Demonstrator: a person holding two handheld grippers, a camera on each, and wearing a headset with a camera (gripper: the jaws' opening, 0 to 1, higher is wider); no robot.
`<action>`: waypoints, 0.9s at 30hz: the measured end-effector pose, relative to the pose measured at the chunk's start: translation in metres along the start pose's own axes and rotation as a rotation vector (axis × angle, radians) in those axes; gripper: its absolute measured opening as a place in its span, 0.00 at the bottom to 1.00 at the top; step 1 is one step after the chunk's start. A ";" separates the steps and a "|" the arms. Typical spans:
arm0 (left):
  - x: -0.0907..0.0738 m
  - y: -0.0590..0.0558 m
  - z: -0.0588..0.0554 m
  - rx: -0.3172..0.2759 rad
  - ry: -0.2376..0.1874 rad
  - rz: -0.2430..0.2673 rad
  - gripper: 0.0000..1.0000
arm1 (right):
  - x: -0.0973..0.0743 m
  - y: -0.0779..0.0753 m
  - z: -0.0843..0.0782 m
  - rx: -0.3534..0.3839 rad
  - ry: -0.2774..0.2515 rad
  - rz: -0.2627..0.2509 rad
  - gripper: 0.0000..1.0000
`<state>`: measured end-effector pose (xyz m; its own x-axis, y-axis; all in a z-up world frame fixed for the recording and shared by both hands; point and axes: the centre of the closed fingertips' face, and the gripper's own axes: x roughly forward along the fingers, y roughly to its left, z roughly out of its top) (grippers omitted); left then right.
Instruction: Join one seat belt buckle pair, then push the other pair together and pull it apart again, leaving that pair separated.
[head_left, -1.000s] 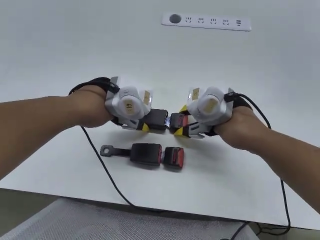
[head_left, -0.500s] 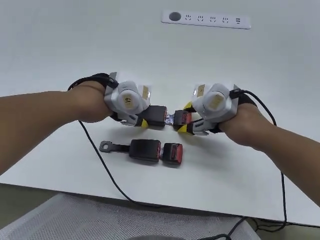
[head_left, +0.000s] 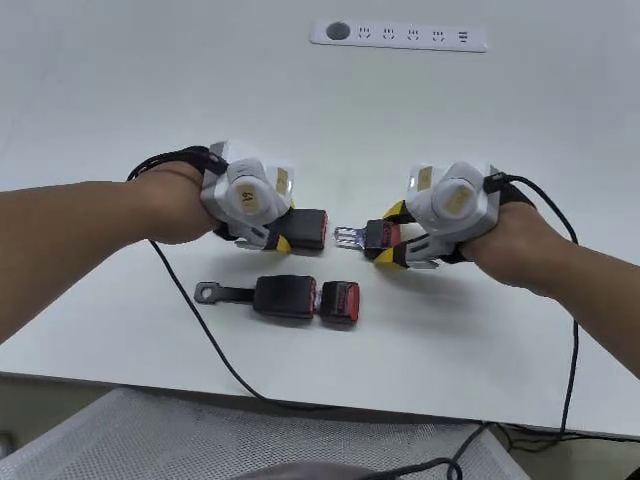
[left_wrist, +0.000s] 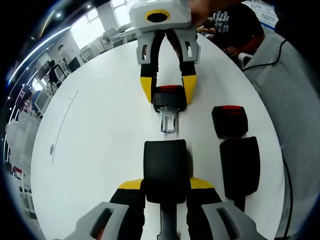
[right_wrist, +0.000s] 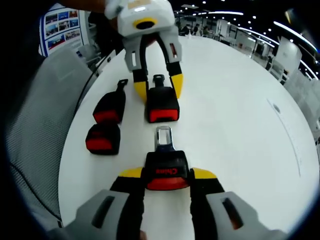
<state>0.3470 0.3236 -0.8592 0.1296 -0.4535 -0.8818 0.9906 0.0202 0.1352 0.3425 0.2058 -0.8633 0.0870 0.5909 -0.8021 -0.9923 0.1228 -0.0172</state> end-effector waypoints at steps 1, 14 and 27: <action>0.000 0.000 0.000 0.001 0.000 0.002 0.32 | -0.003 0.000 -0.005 0.008 0.005 -0.001 0.34; -0.004 -0.003 0.004 -0.009 0.020 0.005 0.32 | -0.053 -0.006 -0.072 0.065 0.054 -0.055 0.35; -0.004 -0.001 0.003 -0.020 0.025 0.008 0.33 | -0.065 -0.006 -0.090 0.042 0.119 -0.045 0.37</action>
<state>0.3455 0.3227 -0.8542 0.1379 -0.4308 -0.8919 0.9902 0.0413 0.1331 0.3352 0.0952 -0.8647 0.1180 0.4851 -0.8664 -0.9829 0.1815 -0.0322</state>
